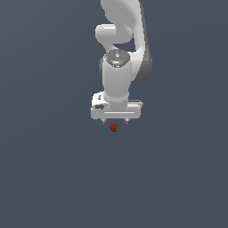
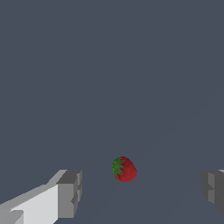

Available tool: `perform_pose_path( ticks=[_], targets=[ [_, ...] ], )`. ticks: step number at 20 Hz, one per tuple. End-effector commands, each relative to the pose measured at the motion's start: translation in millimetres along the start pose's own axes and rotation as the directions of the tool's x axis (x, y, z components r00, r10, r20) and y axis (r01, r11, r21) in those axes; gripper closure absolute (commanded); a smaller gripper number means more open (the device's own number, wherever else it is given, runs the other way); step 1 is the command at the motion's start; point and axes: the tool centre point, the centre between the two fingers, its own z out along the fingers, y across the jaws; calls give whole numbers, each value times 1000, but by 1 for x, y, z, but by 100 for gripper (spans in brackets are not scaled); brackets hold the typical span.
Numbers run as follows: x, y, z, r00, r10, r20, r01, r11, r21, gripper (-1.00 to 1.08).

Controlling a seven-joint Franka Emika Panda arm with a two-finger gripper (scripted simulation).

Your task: Pick up the object and move it to a goal position.

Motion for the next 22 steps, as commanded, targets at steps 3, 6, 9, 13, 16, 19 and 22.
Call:
perform_pose_path(
  ticks=[3, 6, 9, 13, 16, 19, 22],
  targets=[
    [0, 2, 0, 1000, 2, 1, -2, 1000, 0, -92],
    [-2, 15, -1, 1000, 13, 5, -13, 1000, 0, -92],
    [-3, 27, -2, 1000, 28, 10, -28, 1000, 0, -92],
    [-3, 30, -2, 999, 33, 10, -33, 999, 0, -92],
    [-4, 28, 0, 1000, 21, 11, -21, 1000, -1, -92],
    [-6, 28, 4, 1000, -2, 12, 2, 1000, -1, -92],
    [-9, 27, 12, 999, -40, 13, 40, 999, -1, -92]
  ],
)
